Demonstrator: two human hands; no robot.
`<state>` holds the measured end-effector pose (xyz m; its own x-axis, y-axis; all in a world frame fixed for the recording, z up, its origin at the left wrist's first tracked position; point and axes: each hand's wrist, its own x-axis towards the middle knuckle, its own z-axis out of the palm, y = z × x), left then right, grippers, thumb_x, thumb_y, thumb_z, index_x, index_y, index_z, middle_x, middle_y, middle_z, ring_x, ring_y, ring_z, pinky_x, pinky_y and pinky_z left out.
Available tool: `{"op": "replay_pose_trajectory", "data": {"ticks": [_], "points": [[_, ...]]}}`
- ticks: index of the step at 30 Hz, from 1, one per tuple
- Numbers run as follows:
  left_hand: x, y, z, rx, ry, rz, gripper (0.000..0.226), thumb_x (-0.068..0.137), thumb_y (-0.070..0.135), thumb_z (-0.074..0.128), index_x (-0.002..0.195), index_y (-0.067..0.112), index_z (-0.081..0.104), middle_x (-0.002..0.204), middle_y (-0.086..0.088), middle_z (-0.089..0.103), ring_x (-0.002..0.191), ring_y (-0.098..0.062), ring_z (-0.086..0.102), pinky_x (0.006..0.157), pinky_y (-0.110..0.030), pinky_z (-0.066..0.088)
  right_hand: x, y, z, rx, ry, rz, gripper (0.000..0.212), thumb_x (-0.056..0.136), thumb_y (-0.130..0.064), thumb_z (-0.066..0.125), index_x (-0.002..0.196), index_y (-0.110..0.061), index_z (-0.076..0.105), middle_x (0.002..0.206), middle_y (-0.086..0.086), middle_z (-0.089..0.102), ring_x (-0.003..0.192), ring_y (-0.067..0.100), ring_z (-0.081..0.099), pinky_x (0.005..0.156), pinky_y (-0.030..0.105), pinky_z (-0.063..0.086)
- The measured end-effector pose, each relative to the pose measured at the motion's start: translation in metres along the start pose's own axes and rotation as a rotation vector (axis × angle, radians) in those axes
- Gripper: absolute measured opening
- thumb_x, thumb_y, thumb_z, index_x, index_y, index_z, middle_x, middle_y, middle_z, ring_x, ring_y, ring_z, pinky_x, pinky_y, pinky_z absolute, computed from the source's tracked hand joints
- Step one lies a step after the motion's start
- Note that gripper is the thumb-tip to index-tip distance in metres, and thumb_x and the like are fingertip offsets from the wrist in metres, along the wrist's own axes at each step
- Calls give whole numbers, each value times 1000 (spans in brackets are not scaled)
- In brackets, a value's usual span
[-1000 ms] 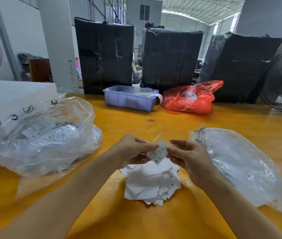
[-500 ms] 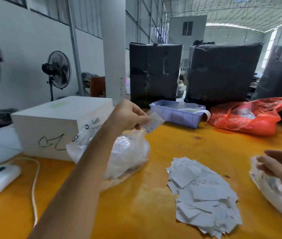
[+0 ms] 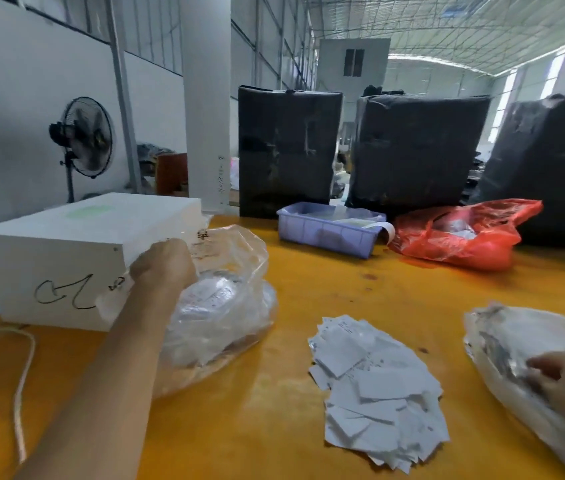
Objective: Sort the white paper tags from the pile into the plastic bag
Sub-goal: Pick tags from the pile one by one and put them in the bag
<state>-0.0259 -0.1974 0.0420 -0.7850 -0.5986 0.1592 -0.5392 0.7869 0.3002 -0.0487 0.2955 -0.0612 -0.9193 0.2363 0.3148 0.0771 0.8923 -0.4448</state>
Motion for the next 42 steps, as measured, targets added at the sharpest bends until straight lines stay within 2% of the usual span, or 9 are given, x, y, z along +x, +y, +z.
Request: {"op": "replay_pose_trajectory", "data": {"ticks": [3,7,9,12,18,25,30,33,42], "points": [[-4,16,-3,-21,49,75,34,79,31,74,96,5,58,93,-16,59,87,-33,53,73,-36,43,-9,-29,-12,-81,22,-30,13,81,-13,69,92,-10,75,101,11,72,95,29,63,80,34,46],[-11,46,3,-72,75,226,33,78,33,74,90,5,64,90,-18,62,88,-37,57,82,-50,50,-11,-22,-12,-23,-71,-66,55,79,6,56,130,-15,56,132,5,57,125,23,48,102,31,38],[-27,64,10,-124,66,354,24,80,32,71,93,13,66,92,-11,62,87,-31,58,80,-49,51,-13,-25,-9,-58,-123,-133,57,77,5,55,128,-20,59,131,0,58,124,22,49,100,36,42],[-47,91,27,-77,60,471,30,85,37,65,106,17,65,104,-8,62,95,-27,58,82,-43,52,-11,-25,-10,-92,-61,-128,25,82,-4,59,97,-15,74,106,3,67,102,25,59,83,38,50],[-89,114,45,161,401,597,29,85,35,65,105,14,70,101,-10,65,96,-32,57,74,-38,45,-5,-18,-13,-94,-76,-63,20,86,-28,63,89,-10,72,96,7,63,92,23,57,79,34,47],[-124,130,73,-75,223,870,20,82,18,71,99,8,73,100,-10,70,97,-35,59,77,-42,46,-6,-11,-10,-201,23,-32,18,89,-15,53,78,-9,66,94,6,61,90,23,56,74,33,47],[-135,133,90,-104,170,954,24,90,26,61,110,16,69,111,1,67,107,-23,56,87,-35,45,-3,-3,-19,-118,-178,-49,35,85,-36,63,59,-18,49,78,1,48,79,22,51,69,32,41],[-135,133,95,-151,166,976,28,93,29,56,116,19,66,116,6,64,112,-17,52,90,-28,43,-5,0,-22,-46,-84,-21,23,87,-27,66,71,-11,71,85,0,59,74,16,57,62,26,40],[-133,131,109,-125,90,1022,31,97,38,45,125,31,56,123,18,57,117,-5,46,90,-16,38,-4,-11,-37,41,113,-43,5,80,-10,71,78,-9,75,82,2,73,74,11,60,68,23,43]]}}
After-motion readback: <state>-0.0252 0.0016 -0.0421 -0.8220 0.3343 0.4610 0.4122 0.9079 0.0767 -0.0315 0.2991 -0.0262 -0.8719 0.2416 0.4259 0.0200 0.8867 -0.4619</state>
